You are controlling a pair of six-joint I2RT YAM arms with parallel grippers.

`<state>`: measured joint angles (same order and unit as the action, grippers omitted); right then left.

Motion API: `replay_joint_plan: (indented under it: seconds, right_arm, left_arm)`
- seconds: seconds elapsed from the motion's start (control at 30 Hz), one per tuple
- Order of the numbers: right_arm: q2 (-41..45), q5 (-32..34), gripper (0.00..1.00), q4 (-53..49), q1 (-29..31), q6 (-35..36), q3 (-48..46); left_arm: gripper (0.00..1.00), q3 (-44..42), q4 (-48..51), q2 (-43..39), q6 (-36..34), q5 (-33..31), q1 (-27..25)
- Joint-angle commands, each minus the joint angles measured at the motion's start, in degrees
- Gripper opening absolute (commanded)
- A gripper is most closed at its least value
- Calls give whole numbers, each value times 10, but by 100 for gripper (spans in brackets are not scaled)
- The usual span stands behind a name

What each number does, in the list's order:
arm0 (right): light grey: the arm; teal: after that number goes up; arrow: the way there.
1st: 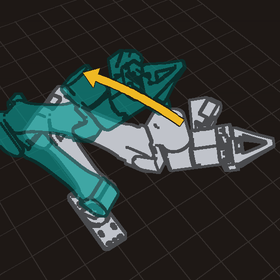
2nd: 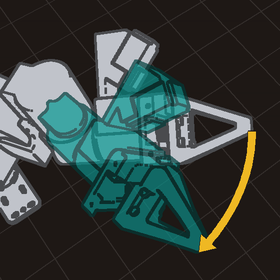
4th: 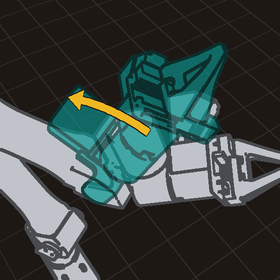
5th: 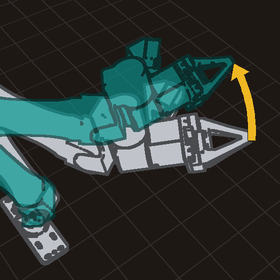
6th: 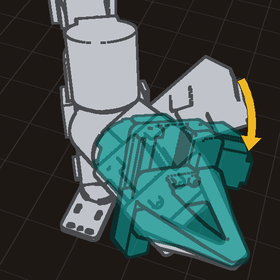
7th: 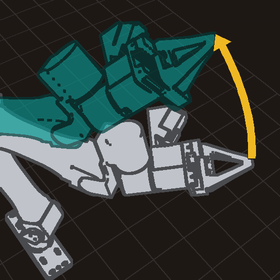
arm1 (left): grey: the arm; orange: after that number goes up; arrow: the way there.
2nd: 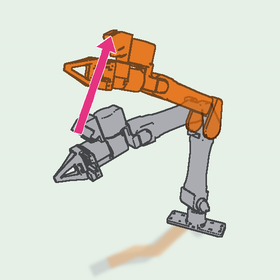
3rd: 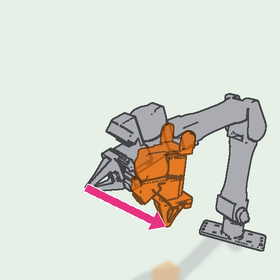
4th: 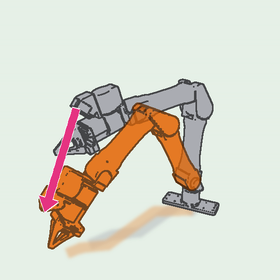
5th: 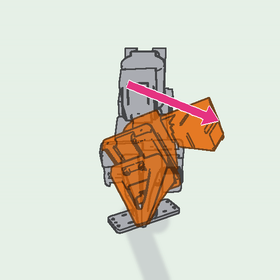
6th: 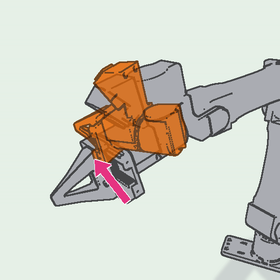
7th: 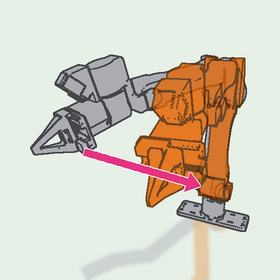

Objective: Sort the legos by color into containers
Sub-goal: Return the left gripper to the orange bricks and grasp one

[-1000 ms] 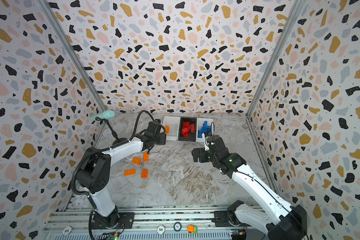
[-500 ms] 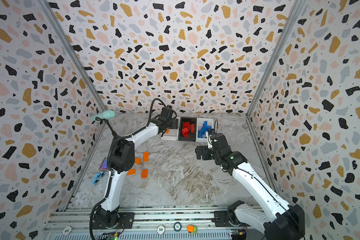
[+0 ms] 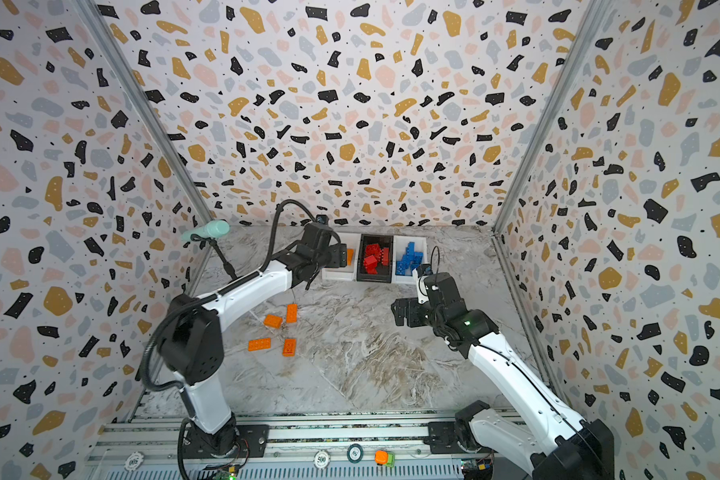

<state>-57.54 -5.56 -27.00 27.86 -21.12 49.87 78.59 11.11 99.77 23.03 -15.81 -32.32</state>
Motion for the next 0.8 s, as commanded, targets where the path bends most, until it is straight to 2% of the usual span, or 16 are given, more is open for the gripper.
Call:
replay_joint_plan:
  seconds: [0.0,0.23,0.33,0.47,0.77]
  right_arm:
    - [24,-17,99,13,13,-5,-1]
    - [17,-2,99,25,68,-28,1]
    - [12,16,99,27,97,-41,9]
    - [1,52,99,13,136,-55,28]
    - [-18,80,99,-1,161,-74,54]
  left_arm:
    - [87,-129,-50,-73,48,-50,4]
    - [87,-276,-37,-159,39,-84,13]
    - [87,-282,-25,-137,34,-95,27]
    - [86,-298,-42,-117,35,-75,47]
    - [83,-318,-78,-68,32,-32,66]
